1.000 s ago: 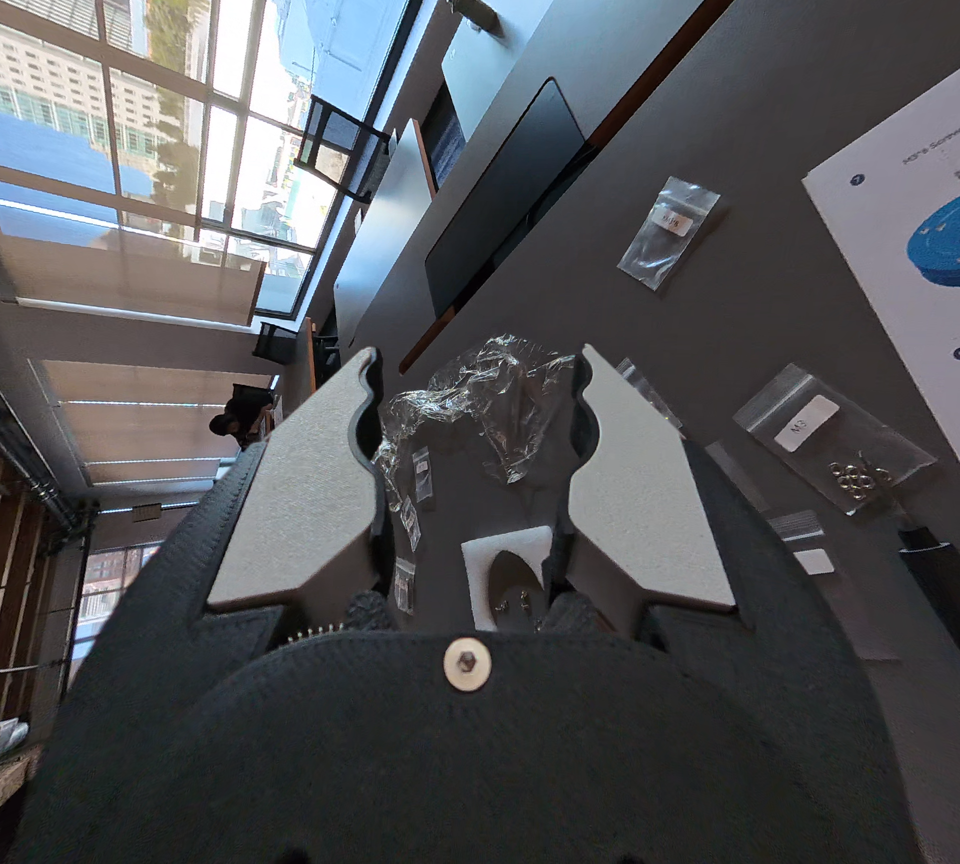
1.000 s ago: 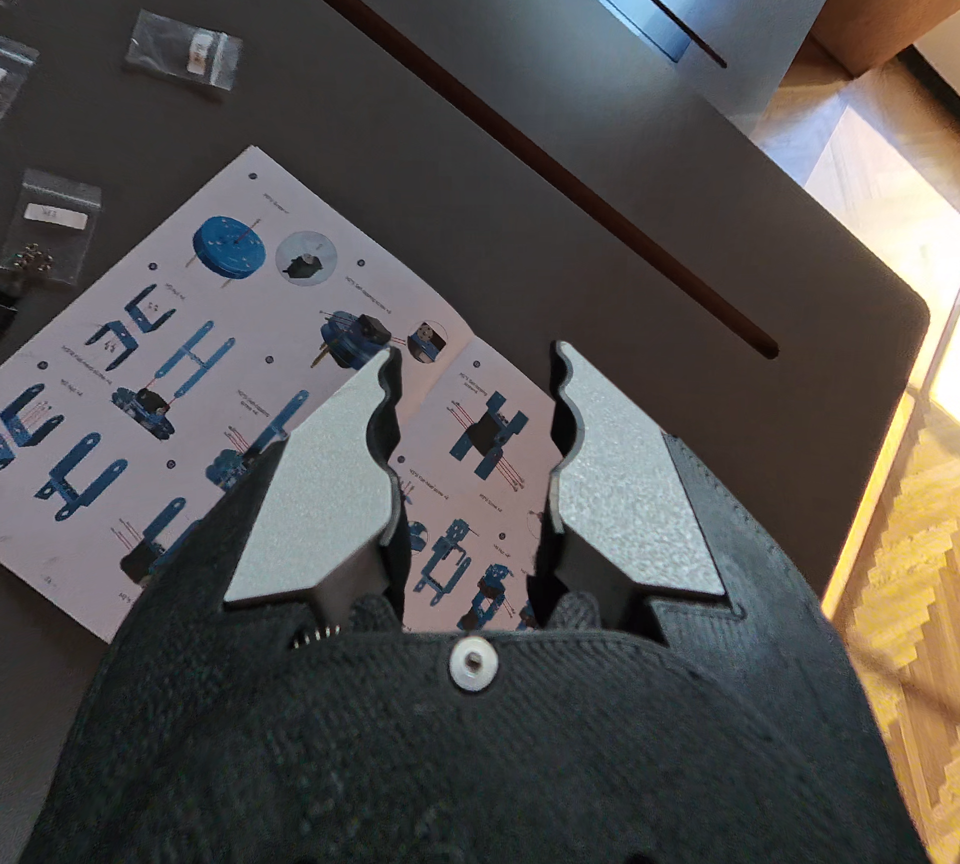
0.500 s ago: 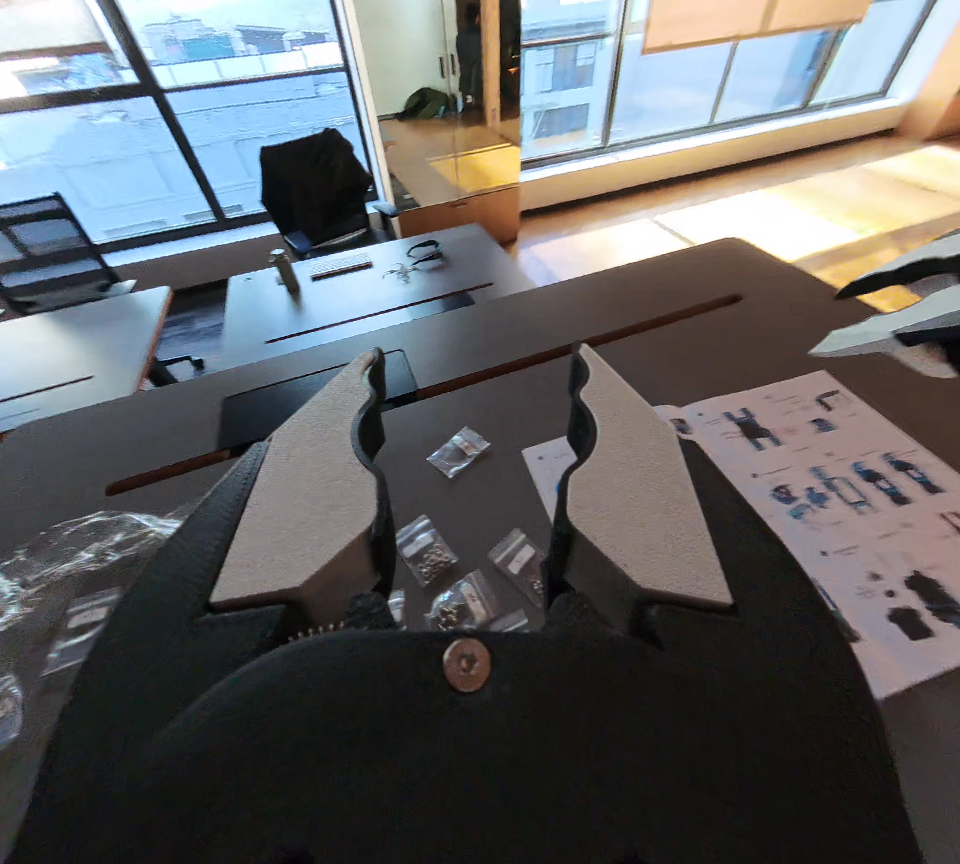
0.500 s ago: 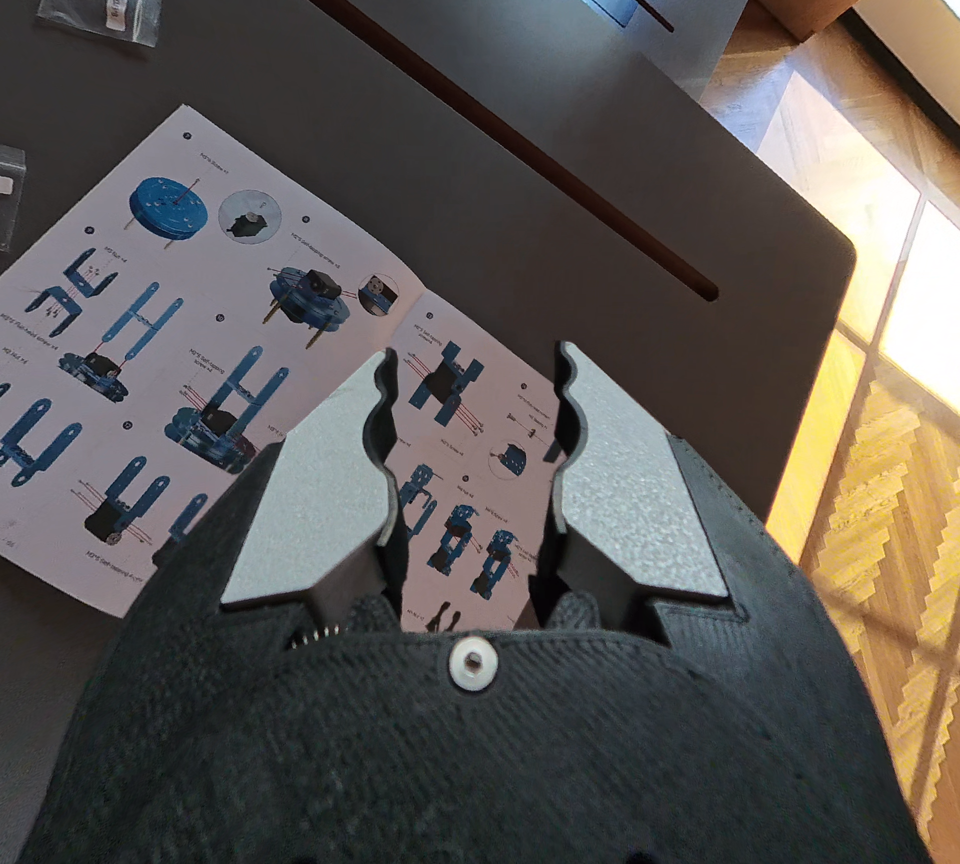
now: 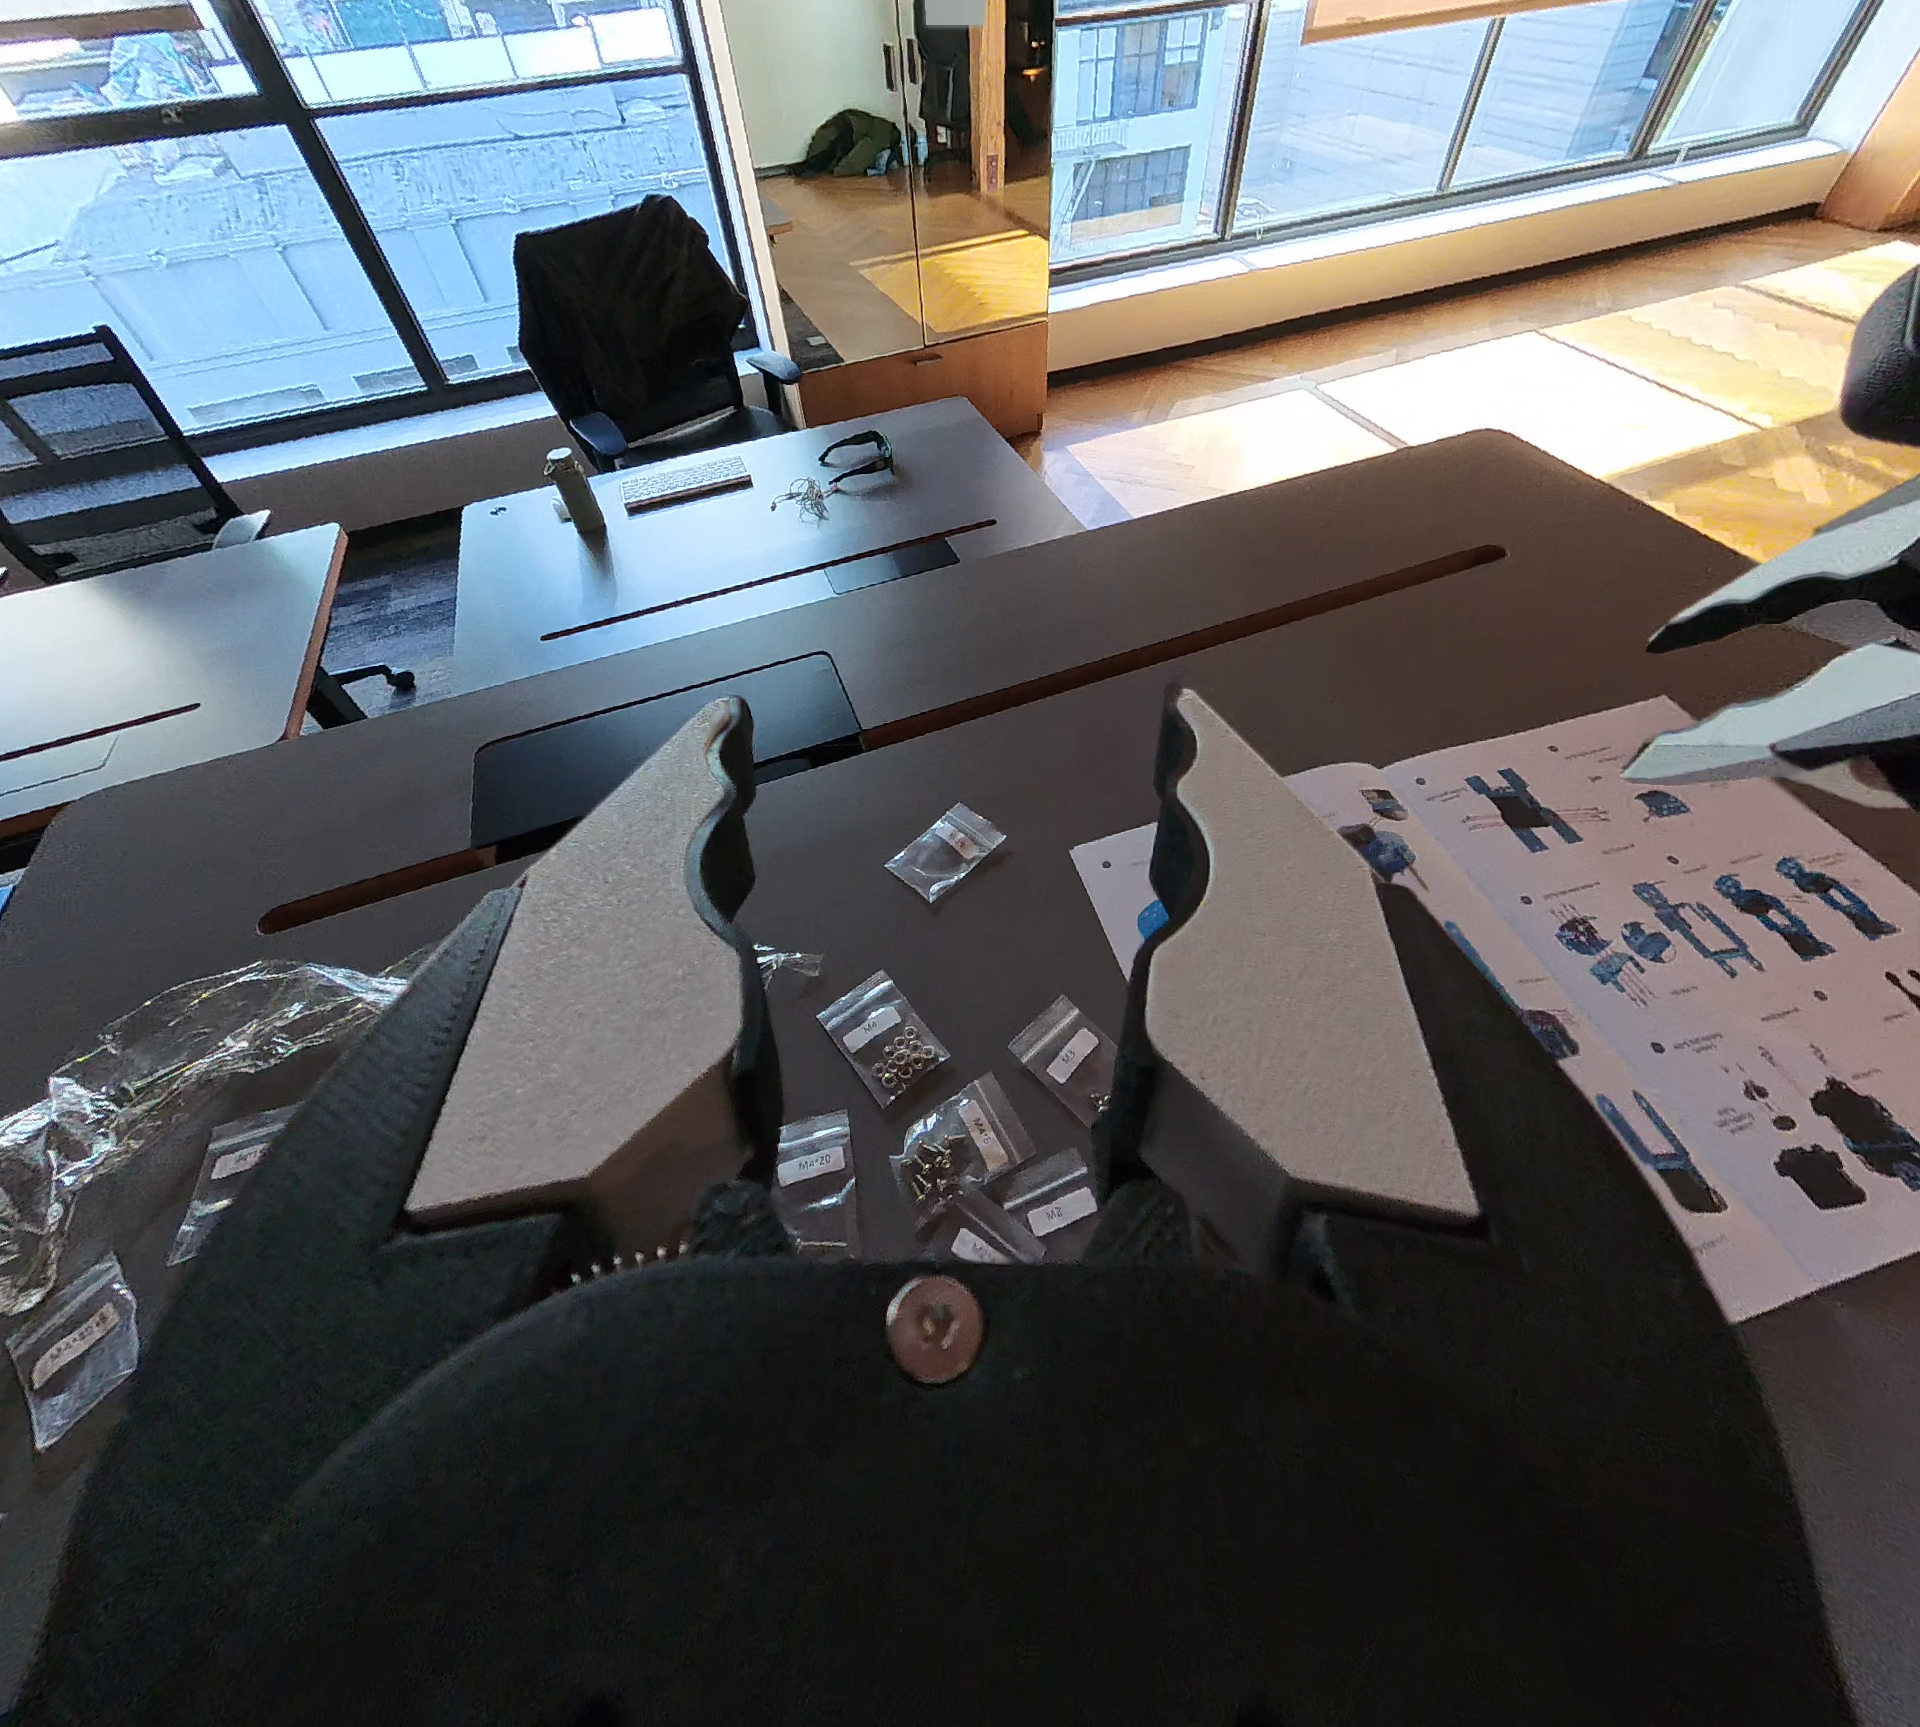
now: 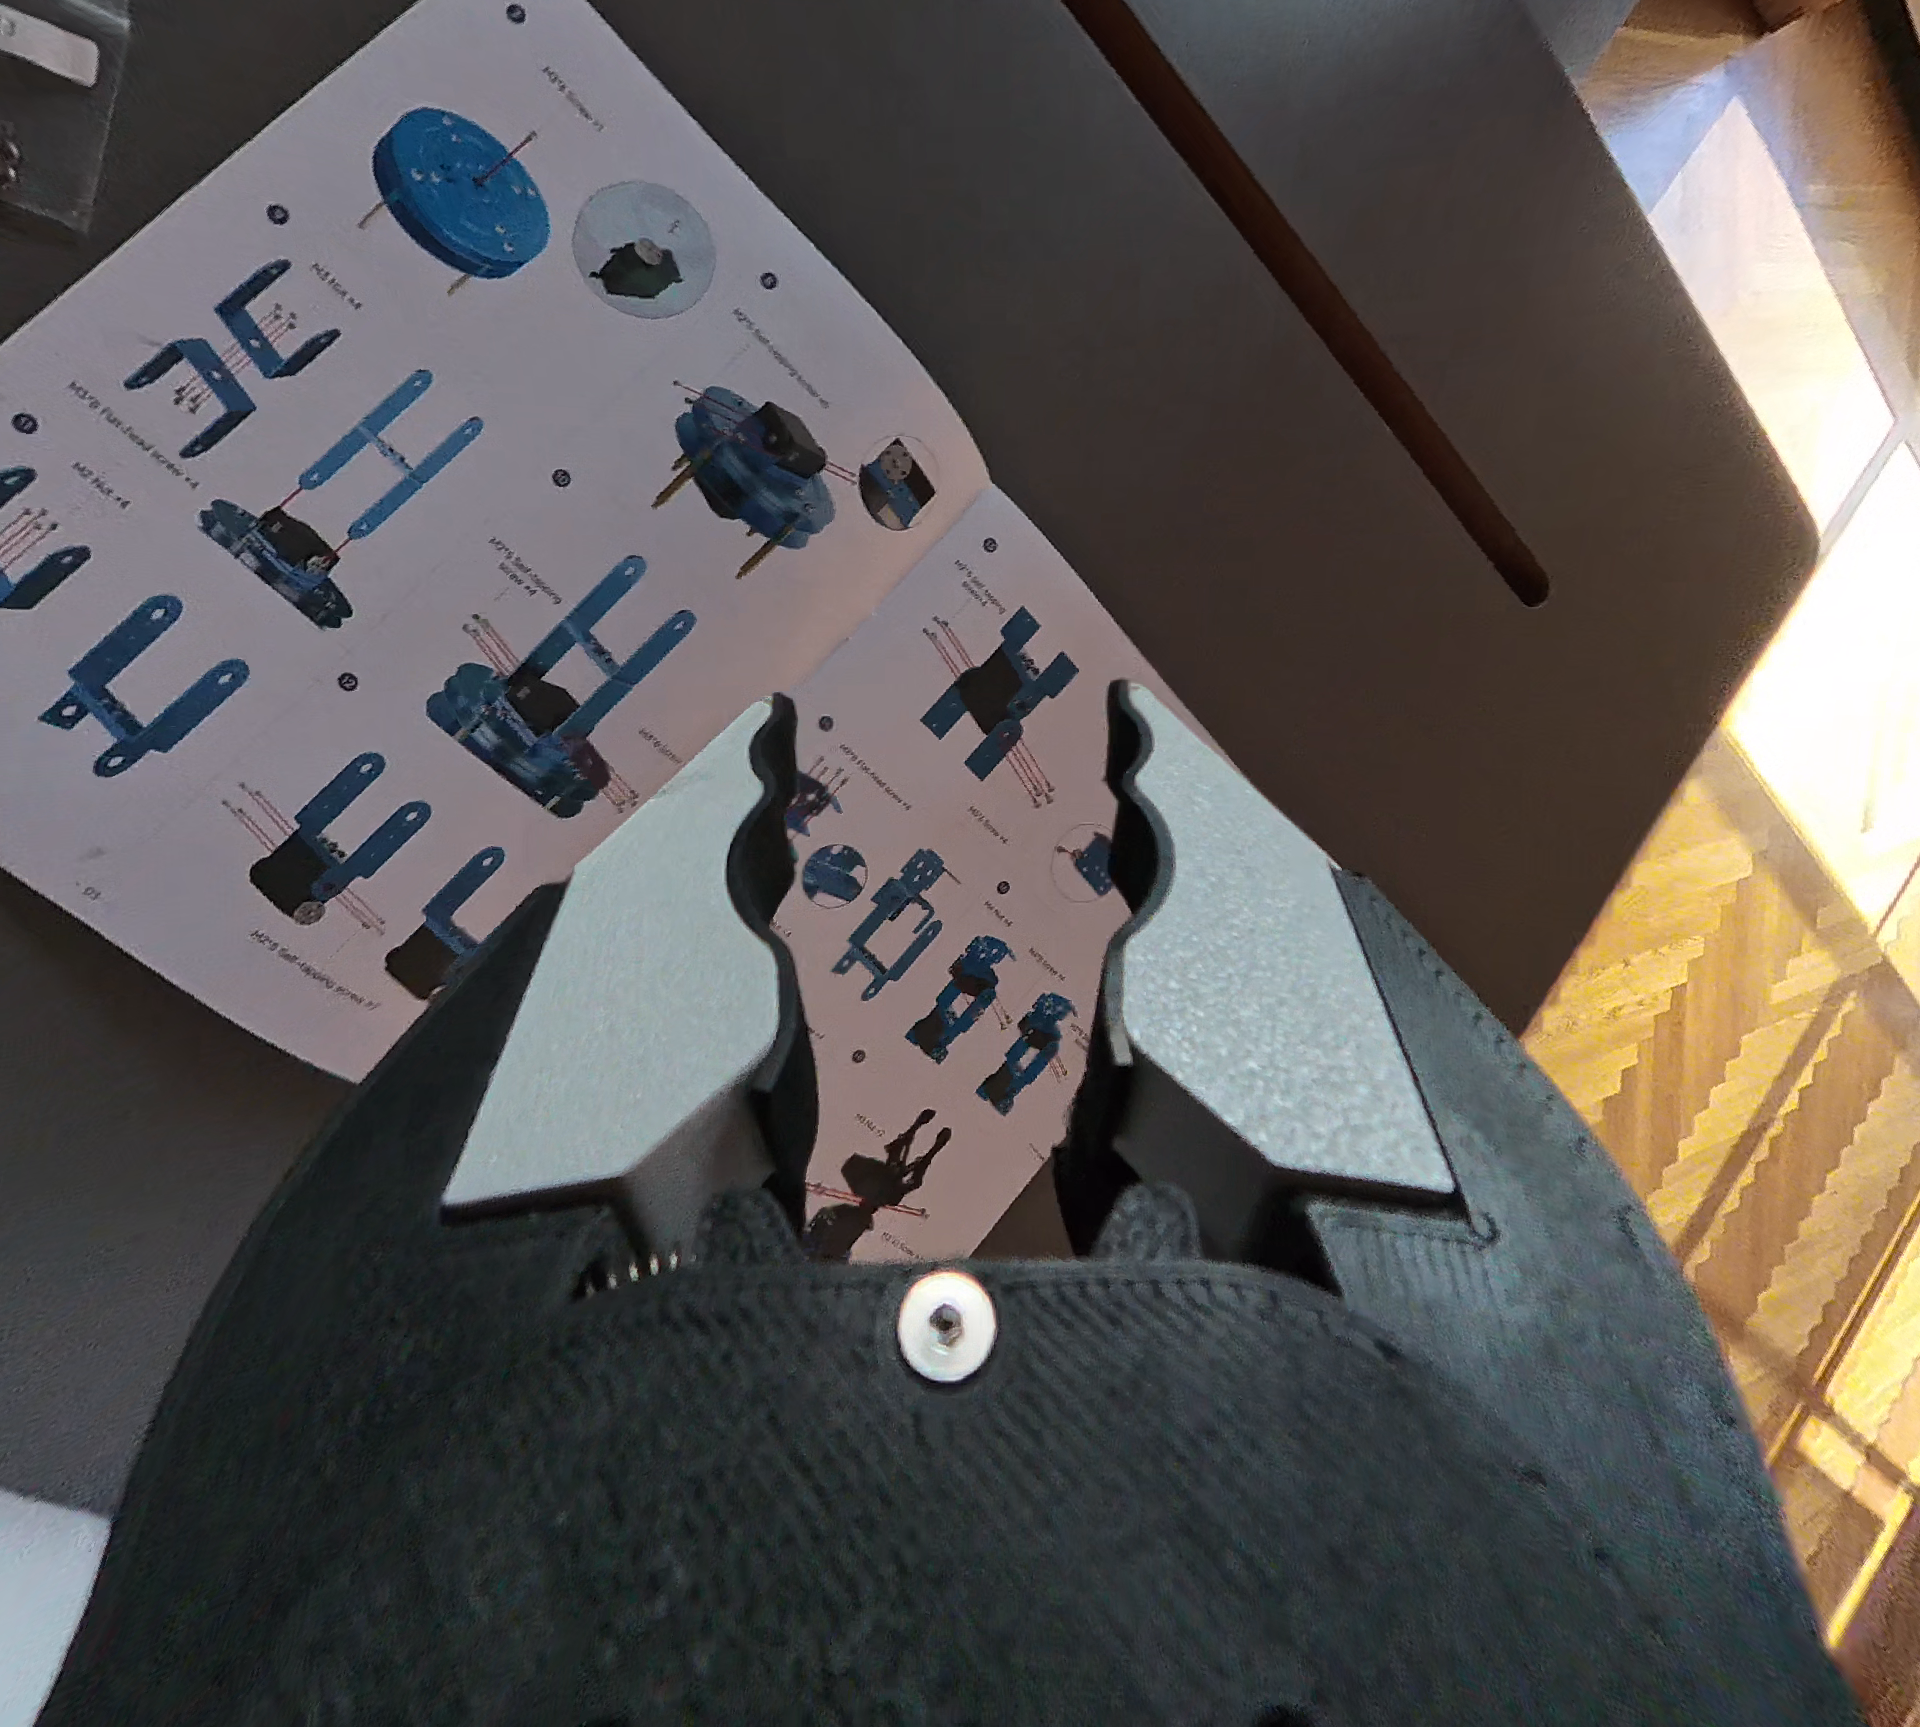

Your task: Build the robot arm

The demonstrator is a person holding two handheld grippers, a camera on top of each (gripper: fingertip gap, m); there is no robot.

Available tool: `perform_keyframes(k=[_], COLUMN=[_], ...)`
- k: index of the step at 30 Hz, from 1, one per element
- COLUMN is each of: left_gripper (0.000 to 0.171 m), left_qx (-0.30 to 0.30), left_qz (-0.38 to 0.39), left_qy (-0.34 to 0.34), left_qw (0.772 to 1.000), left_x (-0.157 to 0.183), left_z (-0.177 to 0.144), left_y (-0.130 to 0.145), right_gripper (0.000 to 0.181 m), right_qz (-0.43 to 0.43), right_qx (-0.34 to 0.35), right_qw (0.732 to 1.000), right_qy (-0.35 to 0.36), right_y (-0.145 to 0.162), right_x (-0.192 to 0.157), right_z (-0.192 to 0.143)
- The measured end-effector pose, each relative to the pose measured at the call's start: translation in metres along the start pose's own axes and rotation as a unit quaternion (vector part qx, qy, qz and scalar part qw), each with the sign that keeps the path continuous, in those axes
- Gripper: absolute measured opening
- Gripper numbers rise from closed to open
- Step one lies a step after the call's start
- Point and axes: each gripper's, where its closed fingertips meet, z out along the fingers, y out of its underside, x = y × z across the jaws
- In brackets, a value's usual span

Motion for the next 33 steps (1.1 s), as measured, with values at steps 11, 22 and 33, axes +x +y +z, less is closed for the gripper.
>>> perform_keyframes(k=[11,22,33], left_gripper=[0.069,0.069,0.066], left_qx=[-0.067,-0.118,-0.125], left_qz=[0.012,0.026,0.034], left_qy=[0.004,-0.001,0.001], left_qw=[0.998,0.993,0.992], left_x=[0.003,0.003,0.007], left_z=[0.013,0.019,0.018], left_y=[0.023,0.041,0.043], right_gripper=[0.06,0.061,0.059], right_qz=[-0.047,-0.054,-0.054], right_qx=[-0.033,-0.03,-0.025], right_qw=[0.997,0.997,0.997], right_qy=[-0.041,-0.053,-0.057], right_y=[0.004,0.002,-0.001], right_x=[-0.033,-0.037,-0.037], right_z=[0.008,0.008,0.009])
